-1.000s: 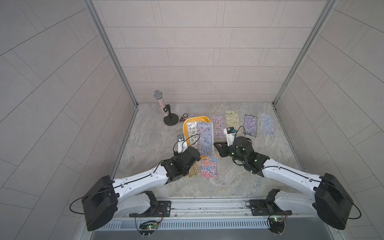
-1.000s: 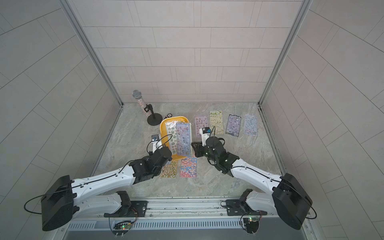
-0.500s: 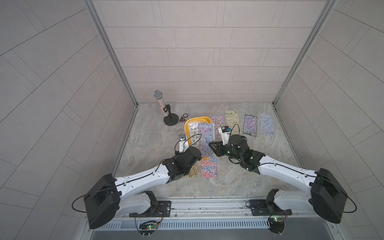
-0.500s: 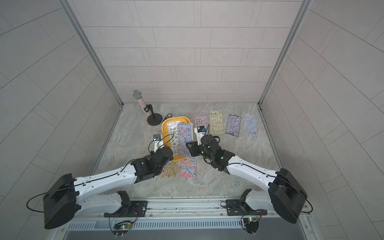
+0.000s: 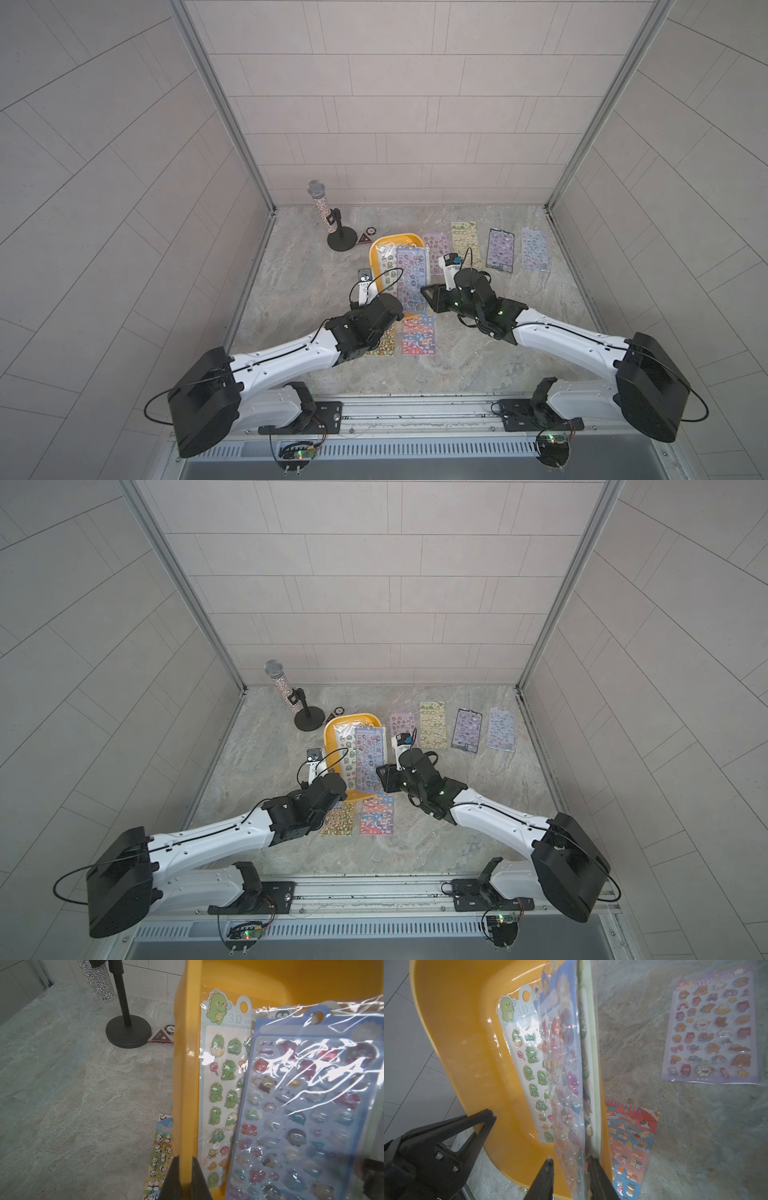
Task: Take the stickers out of the storage box
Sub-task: Pick up the sticker from the storage box.
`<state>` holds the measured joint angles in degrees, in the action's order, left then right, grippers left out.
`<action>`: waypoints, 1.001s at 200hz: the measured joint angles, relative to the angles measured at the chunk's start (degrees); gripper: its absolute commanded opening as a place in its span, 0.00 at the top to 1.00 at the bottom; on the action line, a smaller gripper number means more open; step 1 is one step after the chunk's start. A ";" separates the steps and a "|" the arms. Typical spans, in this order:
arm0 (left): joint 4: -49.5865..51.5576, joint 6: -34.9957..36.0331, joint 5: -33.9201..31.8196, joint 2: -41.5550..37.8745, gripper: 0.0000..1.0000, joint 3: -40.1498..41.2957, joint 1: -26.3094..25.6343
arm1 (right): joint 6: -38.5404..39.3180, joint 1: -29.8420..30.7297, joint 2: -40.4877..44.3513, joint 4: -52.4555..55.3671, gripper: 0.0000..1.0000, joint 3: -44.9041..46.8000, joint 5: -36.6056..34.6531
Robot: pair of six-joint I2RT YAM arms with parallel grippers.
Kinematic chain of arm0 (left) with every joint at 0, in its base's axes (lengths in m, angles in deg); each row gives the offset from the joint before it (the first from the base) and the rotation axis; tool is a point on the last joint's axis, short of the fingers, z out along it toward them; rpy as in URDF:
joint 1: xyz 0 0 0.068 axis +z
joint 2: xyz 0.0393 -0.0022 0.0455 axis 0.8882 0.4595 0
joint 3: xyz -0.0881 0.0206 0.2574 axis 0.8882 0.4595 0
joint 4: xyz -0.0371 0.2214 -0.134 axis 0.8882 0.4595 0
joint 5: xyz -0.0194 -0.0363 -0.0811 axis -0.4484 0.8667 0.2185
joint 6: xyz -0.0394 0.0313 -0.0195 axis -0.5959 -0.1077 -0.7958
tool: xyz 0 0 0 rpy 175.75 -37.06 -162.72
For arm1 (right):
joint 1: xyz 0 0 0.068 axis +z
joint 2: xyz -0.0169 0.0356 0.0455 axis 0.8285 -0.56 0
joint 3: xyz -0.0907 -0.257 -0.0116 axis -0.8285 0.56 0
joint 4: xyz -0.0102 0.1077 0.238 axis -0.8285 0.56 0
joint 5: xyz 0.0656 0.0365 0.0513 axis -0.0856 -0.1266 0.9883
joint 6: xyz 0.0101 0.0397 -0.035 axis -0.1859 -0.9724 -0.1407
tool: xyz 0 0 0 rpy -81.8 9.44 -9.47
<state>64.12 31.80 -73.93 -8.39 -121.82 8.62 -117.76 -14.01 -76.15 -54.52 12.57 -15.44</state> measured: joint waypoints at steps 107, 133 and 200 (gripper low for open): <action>-0.02 0.00 1.95 0.07 1.00 0.00 0.00 | -0.02 -0.37 -3.63 0.39 0.67 -1.09 0.48; 0.00 0.00 2.27 0.07 1.00 0.00 0.00 | 0.00 -0.37 -3.98 0.13 0.70 -1.09 1.66; -0.07 0.00 2.58 0.68 1.00 -0.07 0.00 | -0.22 -0.37 -5.42 -2.54 0.92 -1.09 4.94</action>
<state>64.05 31.80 -71.35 -7.71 -121.88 8.62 -117.98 -14.38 -81.57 -57.06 11.48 -10.50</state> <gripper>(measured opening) 0.121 0.111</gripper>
